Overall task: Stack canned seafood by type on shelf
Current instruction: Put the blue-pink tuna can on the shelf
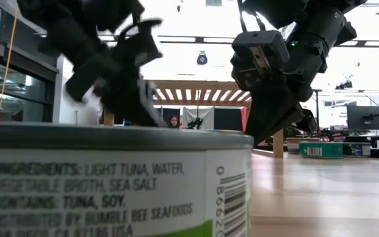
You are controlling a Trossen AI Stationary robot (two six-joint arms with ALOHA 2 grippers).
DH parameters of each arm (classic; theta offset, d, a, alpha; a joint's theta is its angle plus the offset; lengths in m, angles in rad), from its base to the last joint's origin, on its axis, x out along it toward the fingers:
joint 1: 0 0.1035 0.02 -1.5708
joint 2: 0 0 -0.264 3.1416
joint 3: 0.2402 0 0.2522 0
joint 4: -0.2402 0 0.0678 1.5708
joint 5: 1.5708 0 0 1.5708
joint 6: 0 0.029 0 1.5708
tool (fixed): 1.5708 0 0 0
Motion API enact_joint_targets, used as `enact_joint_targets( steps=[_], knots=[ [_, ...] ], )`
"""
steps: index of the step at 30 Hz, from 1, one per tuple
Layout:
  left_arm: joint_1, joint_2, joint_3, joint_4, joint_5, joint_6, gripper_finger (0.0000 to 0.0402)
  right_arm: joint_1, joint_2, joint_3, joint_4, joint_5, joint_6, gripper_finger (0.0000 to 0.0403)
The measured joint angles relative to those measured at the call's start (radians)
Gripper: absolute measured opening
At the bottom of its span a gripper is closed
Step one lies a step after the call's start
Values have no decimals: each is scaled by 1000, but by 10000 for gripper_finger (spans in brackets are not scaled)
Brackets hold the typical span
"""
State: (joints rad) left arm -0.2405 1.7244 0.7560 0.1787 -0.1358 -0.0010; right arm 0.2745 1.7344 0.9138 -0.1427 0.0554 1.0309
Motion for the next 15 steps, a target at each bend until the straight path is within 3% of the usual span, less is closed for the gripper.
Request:
enact_joint_targets(
  steps=[7,15],
  knots=[
    [-27,104,1,145,57,-11,0,0,0,0,-1,1,-2,0],
    [-28,119,0,159,57,-5,0,1,0,-1,80,-1,-26,0]
  ],
)
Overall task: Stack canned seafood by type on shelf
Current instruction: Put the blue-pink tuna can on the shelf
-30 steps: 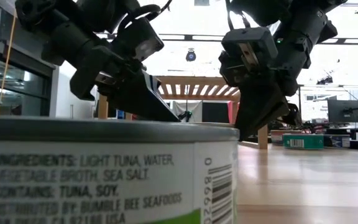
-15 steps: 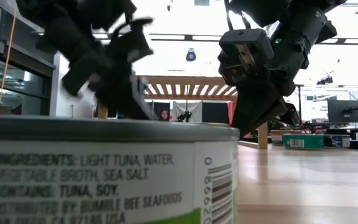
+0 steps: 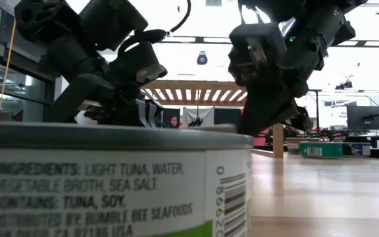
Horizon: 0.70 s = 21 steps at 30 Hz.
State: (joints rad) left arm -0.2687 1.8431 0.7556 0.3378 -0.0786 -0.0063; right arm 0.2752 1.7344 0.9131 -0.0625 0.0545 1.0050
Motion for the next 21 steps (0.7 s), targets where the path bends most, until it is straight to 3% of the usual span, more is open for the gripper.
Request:
enact_joint_targets(
  steps=[13,21],
  knots=[
    [0,0,-2,-25,2,-20,0,2,-4,39,223,-4,-42,0],
    [0,0,0,-17,-3,-26,0,-10,-1,99,210,57,-111,0]
  ],
)
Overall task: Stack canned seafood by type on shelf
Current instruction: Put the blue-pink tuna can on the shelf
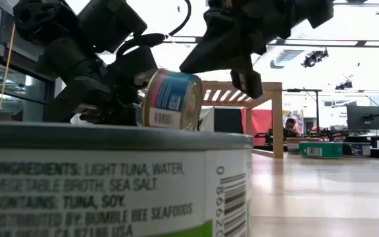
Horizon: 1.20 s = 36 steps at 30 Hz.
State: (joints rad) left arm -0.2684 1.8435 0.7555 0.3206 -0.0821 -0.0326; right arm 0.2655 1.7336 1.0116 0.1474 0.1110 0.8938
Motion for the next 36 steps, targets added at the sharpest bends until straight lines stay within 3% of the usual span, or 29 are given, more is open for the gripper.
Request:
enact_joint_targets(
  steps=[20,24,27,29,32,36],
  knots=[
    [1,-3,5,136,-1,1,0,-37,3,3,-46,-11,-46,0],
    [1,-44,2,4,-40,-32,1,-51,-30,3,-6,-36,-43,0],
    [12,-134,3,-147,-47,-117,1,-66,-83,13,10,-115,-93,0],
    [21,-194,3,-253,-44,-151,1,-78,-102,67,-82,-218,-169,3],
    [28,-287,2,-356,-24,-182,1,-92,-88,228,-372,-349,-345,26],
    [24,-415,0,-410,-6,-254,1,-96,1,466,-770,-369,-656,95]
  ],
)
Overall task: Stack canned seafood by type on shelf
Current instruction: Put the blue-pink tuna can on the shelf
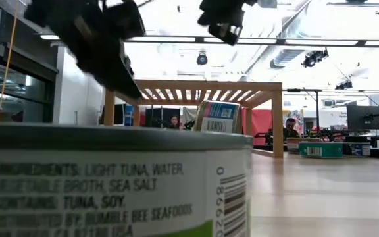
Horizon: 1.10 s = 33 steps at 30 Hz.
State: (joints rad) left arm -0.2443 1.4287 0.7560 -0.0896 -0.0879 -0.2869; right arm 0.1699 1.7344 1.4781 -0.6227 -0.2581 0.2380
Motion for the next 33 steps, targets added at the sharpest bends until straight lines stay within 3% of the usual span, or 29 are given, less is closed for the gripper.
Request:
enact_joint_targets(
  steps=[6,11,19,28,33],
  knots=[
    [-38,-278,0,17,30,-147,1,-4,170,264,-420,102,-396,235],
    [-80,-505,0,50,28,-320,1,0,285,372,-521,184,-648,309],
    [-177,-698,2,156,-46,-314,1,5,363,386,-549,183,-770,322],
    [-200,-709,2,158,-98,-232,1,38,367,323,-492,186,-823,322],
    [-200,-708,1,148,-99,-208,1,56,367,251,-400,282,-860,322]
  ],
)
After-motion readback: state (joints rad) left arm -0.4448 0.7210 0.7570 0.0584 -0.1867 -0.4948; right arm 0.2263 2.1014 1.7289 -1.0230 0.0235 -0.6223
